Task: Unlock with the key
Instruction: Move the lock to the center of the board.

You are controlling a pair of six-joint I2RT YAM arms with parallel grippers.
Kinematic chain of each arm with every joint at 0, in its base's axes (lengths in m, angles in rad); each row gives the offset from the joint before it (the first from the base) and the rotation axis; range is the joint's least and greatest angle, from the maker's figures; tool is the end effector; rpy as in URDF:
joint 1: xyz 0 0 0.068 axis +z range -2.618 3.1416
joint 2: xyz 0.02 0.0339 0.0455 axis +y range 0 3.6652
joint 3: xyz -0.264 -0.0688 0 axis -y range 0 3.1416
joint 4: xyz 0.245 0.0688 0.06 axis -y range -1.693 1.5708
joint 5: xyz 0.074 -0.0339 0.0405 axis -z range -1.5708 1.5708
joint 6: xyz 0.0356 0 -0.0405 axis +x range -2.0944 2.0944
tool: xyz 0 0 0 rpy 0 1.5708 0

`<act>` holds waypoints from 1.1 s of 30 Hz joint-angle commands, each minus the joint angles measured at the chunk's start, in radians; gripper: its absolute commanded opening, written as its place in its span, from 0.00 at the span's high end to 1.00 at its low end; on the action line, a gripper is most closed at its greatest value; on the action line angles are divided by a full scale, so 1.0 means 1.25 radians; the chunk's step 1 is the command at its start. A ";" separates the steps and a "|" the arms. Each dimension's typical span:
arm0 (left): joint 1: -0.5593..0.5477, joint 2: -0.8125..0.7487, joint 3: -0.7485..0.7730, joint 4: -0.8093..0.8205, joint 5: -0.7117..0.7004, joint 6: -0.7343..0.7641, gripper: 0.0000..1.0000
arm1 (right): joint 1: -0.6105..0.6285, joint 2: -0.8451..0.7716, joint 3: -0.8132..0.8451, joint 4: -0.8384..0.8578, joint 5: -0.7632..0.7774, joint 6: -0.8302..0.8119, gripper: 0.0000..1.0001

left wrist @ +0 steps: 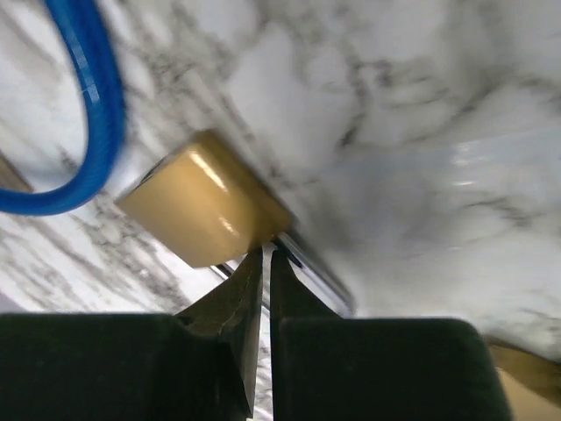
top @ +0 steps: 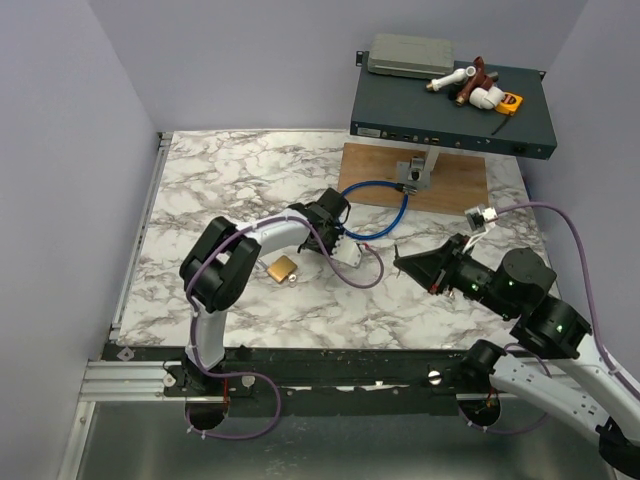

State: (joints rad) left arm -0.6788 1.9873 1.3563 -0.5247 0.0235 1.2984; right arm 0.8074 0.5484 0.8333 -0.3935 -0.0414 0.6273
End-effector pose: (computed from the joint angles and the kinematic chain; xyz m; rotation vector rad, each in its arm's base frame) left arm 0.3141 -0.2544 0.1586 2.2886 1.4985 0.1450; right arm 0.0832 0.0891 0.3657 -0.1958 1.7952 1.0927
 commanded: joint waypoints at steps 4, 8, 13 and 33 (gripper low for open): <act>-0.096 -0.058 -0.066 -0.098 0.117 -0.144 0.92 | -0.004 -0.049 0.032 -0.057 0.030 0.012 0.99; -0.163 -0.076 -0.094 -0.110 0.164 -0.196 0.90 | -0.004 -0.063 0.044 -0.081 0.030 0.018 0.99; -0.229 -0.071 -0.084 -0.139 0.233 -0.260 0.88 | -0.004 -0.087 0.050 -0.101 0.059 0.030 0.99; -0.378 -0.201 -0.200 -0.127 0.276 -0.448 0.80 | -0.004 -0.136 0.083 -0.155 0.004 0.061 0.99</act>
State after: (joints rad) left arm -1.1740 1.8614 1.2221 -0.6731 0.4126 0.8047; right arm 0.8074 0.3828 0.9131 -0.5621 -0.0025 0.6994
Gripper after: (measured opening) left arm 0.190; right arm 0.011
